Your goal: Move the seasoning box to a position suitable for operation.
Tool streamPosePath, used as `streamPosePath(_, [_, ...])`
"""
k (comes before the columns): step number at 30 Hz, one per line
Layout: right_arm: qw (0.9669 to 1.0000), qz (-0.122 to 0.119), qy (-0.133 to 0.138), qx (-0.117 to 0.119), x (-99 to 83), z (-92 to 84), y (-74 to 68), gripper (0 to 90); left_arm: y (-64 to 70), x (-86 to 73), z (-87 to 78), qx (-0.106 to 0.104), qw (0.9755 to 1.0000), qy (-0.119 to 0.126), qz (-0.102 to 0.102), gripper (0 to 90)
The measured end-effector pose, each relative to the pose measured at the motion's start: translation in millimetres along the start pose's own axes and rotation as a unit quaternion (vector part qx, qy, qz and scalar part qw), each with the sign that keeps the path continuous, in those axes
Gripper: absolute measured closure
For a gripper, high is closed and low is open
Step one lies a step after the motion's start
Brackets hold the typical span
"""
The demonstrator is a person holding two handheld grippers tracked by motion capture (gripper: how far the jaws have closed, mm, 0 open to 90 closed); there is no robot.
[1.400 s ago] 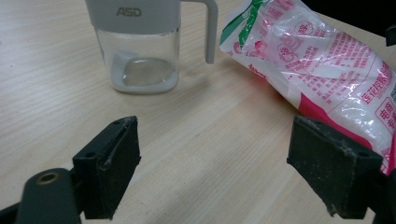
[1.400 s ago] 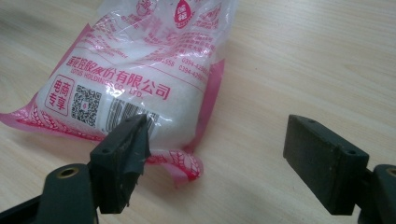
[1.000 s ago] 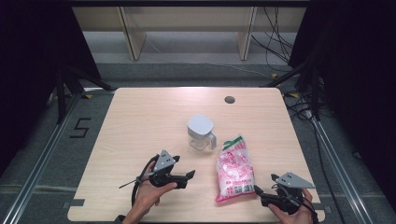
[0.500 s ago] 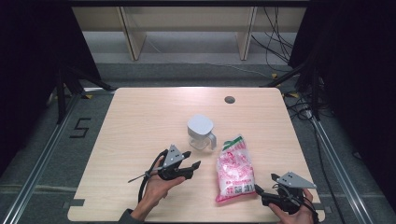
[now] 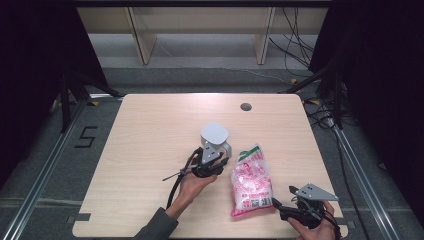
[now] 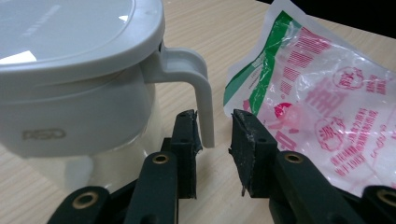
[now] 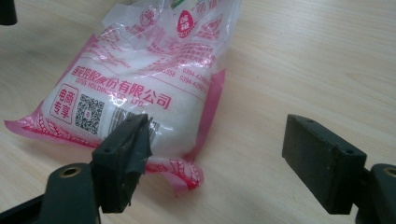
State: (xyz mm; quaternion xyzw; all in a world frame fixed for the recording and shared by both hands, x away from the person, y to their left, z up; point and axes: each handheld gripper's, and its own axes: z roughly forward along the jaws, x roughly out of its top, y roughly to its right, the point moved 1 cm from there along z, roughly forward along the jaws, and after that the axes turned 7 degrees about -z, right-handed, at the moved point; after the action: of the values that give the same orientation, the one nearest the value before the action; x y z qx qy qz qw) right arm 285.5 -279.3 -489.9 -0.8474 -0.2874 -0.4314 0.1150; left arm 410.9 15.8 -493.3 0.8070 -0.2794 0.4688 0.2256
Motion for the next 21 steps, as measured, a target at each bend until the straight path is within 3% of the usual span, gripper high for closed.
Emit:
streamPosePath(1, [1.0000,0.000,0.000,0.000,0.0,0.0,0.0,24.3,-0.2,1.4,2.3,0.007,0.9999,-0.003,0.014,70.2])
streamPosePath(3, [1.0000,0.000,0.001,0.002,-0.4,0.6,0.4,24.3,1.0,3.0,7.2,0.009,0.9999,-0.004,0.006,69.3])
streamPosePath(7, [1.0000,0.002,0.002,0.007,1.5,2.3,0.7,24.1,1.1,6.1,16.9,0.022,0.9993,-0.009,0.030,73.7])
streamPosePath(10, [0.9999,0.000,-0.001,0.010,0.7,3.2,0.3,23.9,0.4,4.6,20.1,0.015,0.9996,-0.008,0.023,78.3])
streamPosePath(12, [1.0000,-0.003,0.000,0.007,0.6,2.1,0.6,23.9,-2.8,4.8,18.5,0.012,0.9992,-0.013,0.036,78.6])
streamPosePath(14, [1.0000,0.001,0.003,0.006,0.6,1.7,0.9,23.9,-2.9,3.6,16.6,0.006,0.9996,-0.013,0.024,78.8])
streamPosePath(21, [1.0000,0.001,0.003,0.009,0.2,1.8,0.9,23.8,-20.0,-4.5,-4.4,-0.002,0.9988,-0.017,0.045,80.4])
